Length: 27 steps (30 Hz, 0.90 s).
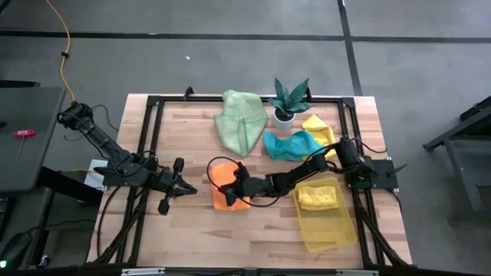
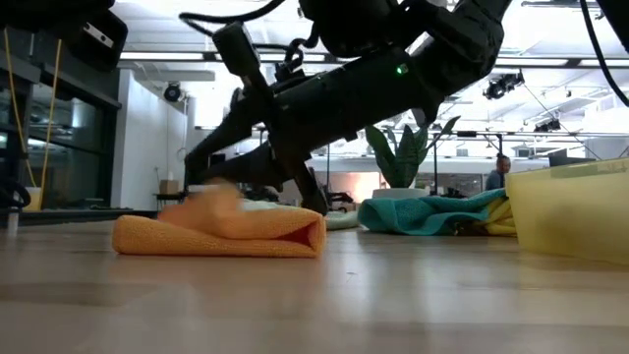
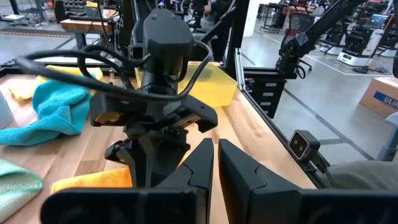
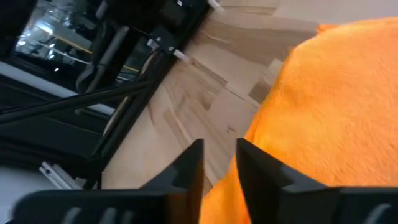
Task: Fold microfiber towels
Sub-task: Fold the orange microfiber cloth
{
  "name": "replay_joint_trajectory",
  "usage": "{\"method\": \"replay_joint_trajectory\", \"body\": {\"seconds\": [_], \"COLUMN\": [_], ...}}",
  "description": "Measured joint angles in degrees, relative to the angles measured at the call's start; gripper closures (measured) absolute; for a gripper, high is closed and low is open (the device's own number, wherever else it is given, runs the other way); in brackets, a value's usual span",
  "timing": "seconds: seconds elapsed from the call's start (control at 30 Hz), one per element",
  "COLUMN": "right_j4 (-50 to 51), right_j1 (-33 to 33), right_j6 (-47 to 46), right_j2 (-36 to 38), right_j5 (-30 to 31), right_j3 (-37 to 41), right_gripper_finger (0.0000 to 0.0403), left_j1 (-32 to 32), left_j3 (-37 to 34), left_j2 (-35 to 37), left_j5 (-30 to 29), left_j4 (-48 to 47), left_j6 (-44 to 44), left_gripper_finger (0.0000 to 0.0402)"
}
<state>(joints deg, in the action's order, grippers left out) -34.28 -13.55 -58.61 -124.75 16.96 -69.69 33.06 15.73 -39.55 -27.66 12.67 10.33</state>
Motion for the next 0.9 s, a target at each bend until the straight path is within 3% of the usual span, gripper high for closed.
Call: {"method": "replay_joint_trajectory", "body": {"seconds": [0.23,0.47,0.53,0.7,0.9], "right_j4": [2.3,16.1,22.4,35.3,48.4], "right_j1": [1.2,-0.9,-2.6,-6.5,-6.2], "right_j6": [9.4,24.1,26.6,23.0,12.8], "right_j2": [2.3,9.9,11.9,12.9,12.9], "right_j5": [0.4,0.9,4.0,15.9,17.3], "right_j3": [0.0,0.0,0.0,0.2,0.2], "right_gripper_finger": [0.0245,0.0243,0.0246,0.0249,0.0249], "left_j1": [0.0,0.0,0.0,0.0,-0.3], "left_j3": [0.0,0.0,0.0,0.0,0.0], "left_j2": [0.0,0.0,0.0,0.0,-2.2], "left_j5": [0.0,0.0,0.0,0.0,-2.3], "left_j4": [-1.0,-1.4,-1.4,-1.4,-1.2], "left_j6": [0.4,0.5,0.6,1.5,2.6], "left_gripper_finger": [0.0387,0.0387,0.0387,0.0387,0.0392]}}
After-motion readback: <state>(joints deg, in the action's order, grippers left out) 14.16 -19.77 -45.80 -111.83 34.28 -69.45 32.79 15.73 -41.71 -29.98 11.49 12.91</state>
